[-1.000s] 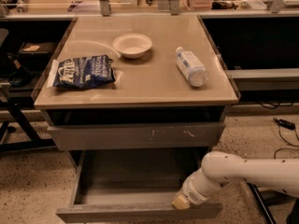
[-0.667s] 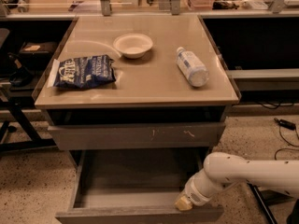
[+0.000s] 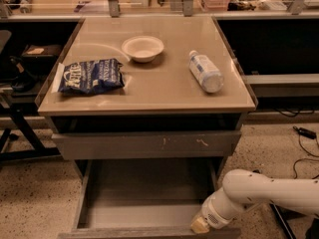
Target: Open middle drawer
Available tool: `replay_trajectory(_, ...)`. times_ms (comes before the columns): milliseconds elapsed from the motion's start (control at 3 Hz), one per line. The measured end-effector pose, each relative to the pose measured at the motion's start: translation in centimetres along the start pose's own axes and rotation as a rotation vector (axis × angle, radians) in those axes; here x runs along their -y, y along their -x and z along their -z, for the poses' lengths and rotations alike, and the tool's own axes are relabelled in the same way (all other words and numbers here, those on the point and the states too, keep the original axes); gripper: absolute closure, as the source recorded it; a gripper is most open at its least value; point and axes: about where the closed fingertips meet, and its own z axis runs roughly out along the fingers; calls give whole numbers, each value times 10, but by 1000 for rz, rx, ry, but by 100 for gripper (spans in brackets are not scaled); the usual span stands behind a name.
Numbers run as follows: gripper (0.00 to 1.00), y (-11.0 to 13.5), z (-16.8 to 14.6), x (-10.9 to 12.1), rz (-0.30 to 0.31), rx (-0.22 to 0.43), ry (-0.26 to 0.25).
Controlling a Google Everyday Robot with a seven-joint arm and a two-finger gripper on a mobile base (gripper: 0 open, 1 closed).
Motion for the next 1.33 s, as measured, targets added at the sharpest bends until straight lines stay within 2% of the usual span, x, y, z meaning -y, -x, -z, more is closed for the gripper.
replay_trajectory(333,100,-22,-2,-13,-42,-11,14)
replay_trajectory(667,100,-19,1,-12,-42,-11,14)
replay_trajectory(1000,100,-42,-2,-26,-87,-22,29)
replay_trajectory(1333,100,-39,1,-26,-87,-22,29)
